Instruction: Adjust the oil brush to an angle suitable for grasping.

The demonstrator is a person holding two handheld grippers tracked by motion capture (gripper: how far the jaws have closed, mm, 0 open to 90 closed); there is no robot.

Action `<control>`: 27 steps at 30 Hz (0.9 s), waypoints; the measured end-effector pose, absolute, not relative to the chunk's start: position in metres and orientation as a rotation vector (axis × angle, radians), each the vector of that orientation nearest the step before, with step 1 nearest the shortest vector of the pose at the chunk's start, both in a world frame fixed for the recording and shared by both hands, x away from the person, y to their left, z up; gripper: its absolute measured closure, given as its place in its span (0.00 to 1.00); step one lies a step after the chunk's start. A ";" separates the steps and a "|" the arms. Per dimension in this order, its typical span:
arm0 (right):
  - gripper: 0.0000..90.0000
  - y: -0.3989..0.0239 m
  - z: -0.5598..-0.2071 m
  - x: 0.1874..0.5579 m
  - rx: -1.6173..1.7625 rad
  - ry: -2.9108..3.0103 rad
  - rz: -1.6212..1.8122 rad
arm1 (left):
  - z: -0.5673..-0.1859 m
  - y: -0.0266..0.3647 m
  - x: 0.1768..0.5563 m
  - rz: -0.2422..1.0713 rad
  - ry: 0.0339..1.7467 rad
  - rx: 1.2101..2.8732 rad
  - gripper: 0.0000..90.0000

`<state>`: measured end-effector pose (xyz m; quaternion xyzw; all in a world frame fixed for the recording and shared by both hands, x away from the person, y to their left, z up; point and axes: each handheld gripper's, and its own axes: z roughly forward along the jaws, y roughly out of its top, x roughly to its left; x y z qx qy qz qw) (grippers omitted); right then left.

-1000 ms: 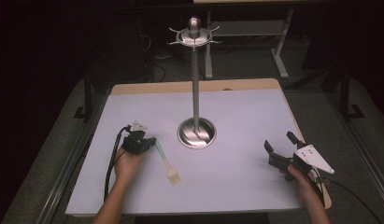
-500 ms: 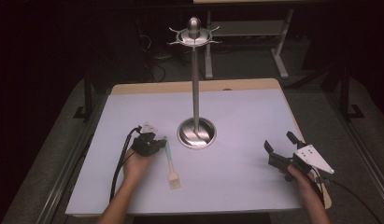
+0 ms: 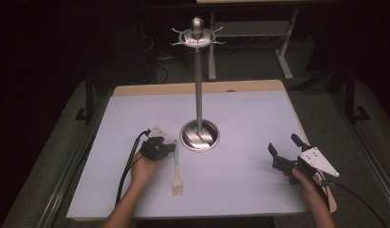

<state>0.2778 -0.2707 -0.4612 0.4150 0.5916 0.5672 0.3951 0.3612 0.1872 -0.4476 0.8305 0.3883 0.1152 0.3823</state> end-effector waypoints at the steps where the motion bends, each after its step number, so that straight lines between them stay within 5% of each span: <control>1: 0.12 -0.271 -0.461 0.278 1.052 1.500 1.438 | -0.447 0.186 0.361 0.299 0.986 2.122 1.00; 13: 0.12 -0.271 -0.461 0.278 1.052 1.498 1.441 | -0.434 0.183 0.349 0.239 0.924 2.090 1.00; 27: 0.12 -0.271 -0.461 0.278 1.054 1.491 1.442 | -0.424 0.161 0.295 0.136 0.853 2.294 1.00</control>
